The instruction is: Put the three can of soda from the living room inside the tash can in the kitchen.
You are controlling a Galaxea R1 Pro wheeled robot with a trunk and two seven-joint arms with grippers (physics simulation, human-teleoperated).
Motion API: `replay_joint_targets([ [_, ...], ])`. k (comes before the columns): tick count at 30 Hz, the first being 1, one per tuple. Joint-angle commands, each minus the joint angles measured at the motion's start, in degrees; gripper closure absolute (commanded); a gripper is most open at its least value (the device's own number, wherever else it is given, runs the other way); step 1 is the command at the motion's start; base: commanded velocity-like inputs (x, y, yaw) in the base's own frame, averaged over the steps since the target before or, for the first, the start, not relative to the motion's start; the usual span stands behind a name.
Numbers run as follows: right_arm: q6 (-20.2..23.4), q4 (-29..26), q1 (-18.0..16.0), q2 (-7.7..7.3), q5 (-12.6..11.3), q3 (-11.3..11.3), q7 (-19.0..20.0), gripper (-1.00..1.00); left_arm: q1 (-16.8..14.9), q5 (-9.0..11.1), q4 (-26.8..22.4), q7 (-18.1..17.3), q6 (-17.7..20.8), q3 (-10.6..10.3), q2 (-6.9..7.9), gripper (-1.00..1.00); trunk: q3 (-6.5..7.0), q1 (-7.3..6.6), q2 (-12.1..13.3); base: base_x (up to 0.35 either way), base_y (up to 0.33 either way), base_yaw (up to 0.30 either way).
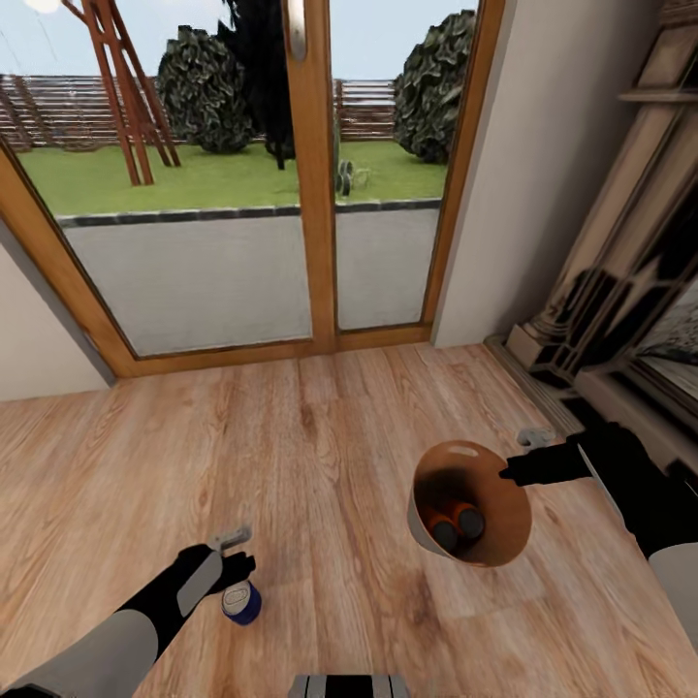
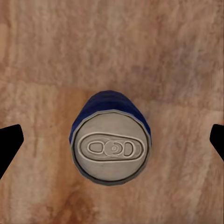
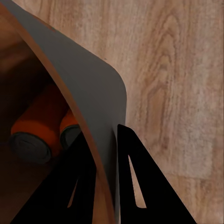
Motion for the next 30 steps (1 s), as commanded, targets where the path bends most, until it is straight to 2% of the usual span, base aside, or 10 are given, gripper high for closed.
replay_joint_targets([
  [1,0.5,0.0,0.0,0.00,-1.5,0.0,0.3,1.00,0.0,0.0,0.1,-0.1,-0.2,0.0,-0.05,-1.00,-0.22,0.01,0.0,0.000,0.000,0.000],
  [8,0.5,0.0,0.0,-0.08,-1.5,0.0,0.3,1.00,0.0,0.0,0.7,-0.2,-1.6,-0.1,-0.41,-1.00,-1.77,0.19,-0.1,0.000,0.000,0.000],
  [18,0.5,0.0,0.0,-0.23,-1.5,0.0,0.3,1.00,-0.1,0.0,0.8,-0.3,-1.7,-0.1,-0.29,-1.00,-3.99,0.45,-0.2,0.000,0.000,0.000],
  [30,0.5,-0.6,0.1,-0.26,-1.5,0.0,0.3,1.00,-3.3,0.0,0.8,-2.5,-1.0,-0.1,-0.18,-1.00,-6.65,0.76,-0.4,0.000,0.000,0.000],
])
